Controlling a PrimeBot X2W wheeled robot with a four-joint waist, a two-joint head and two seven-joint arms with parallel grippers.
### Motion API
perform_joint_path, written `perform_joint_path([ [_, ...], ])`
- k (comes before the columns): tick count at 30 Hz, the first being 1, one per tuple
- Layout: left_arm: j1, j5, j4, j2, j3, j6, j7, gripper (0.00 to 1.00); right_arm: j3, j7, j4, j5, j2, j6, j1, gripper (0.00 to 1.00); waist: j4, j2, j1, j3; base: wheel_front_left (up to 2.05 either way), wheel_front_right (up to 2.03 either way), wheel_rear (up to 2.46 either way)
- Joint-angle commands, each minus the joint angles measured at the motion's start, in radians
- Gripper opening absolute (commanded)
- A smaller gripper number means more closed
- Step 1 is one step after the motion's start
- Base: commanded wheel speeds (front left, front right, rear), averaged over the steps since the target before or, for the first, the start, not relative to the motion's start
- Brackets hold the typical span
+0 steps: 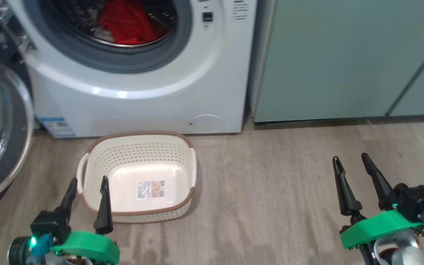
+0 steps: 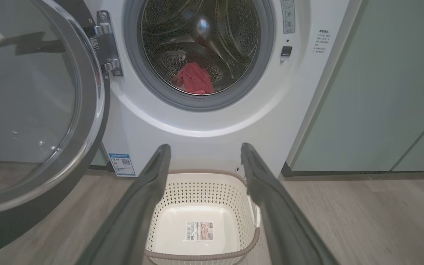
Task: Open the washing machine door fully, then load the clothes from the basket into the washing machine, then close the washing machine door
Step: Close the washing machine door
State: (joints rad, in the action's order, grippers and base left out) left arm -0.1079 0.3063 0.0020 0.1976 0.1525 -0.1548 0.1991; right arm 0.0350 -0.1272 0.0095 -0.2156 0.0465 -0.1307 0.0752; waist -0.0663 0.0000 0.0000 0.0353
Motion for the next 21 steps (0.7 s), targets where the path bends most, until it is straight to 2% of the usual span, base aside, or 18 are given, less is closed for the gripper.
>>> perform_joint_path([
  [1, 0.058, 0.002, -0.039, 0.006, -0.031, -0.007, 0.016, 1.0, -0.02, -0.009, -0.044, -0.007, 0.004, 0.0, -0.023, 1.0, 0.052, 0.0, 0.0, 0.009, 0.0, 0.0, 0.0],
  [3, 0.059, 0.002, -0.039, 0.004, -0.031, -0.01, 0.017, 1.0, -0.023, -0.007, -0.048, -0.006, 0.004, 0.0, -0.023, 1.0, 0.072, 0.0, 0.0, 0.012, 0.0, 0.0, 0.0],
  [14, 0.085, 0.013, -0.011, -0.028, -0.031, -0.026, 0.038, 1.0, -0.035, 0.014, -0.071, 0.009, 0.004, 0.0, -0.02, 1.0, 0.335, 0.0, 0.0, 0.0, 0.0, 0.0, 0.0],
  [21, 0.082, 0.014, -0.001, -0.027, -0.033, -0.027, 0.045, 1.0, -0.049, 0.024, -0.074, 0.009, 0.004, 0.0, -0.014, 1.0, 0.426, 0.0, 0.0, -0.013, 0.0, 0.0, 0.0],
])
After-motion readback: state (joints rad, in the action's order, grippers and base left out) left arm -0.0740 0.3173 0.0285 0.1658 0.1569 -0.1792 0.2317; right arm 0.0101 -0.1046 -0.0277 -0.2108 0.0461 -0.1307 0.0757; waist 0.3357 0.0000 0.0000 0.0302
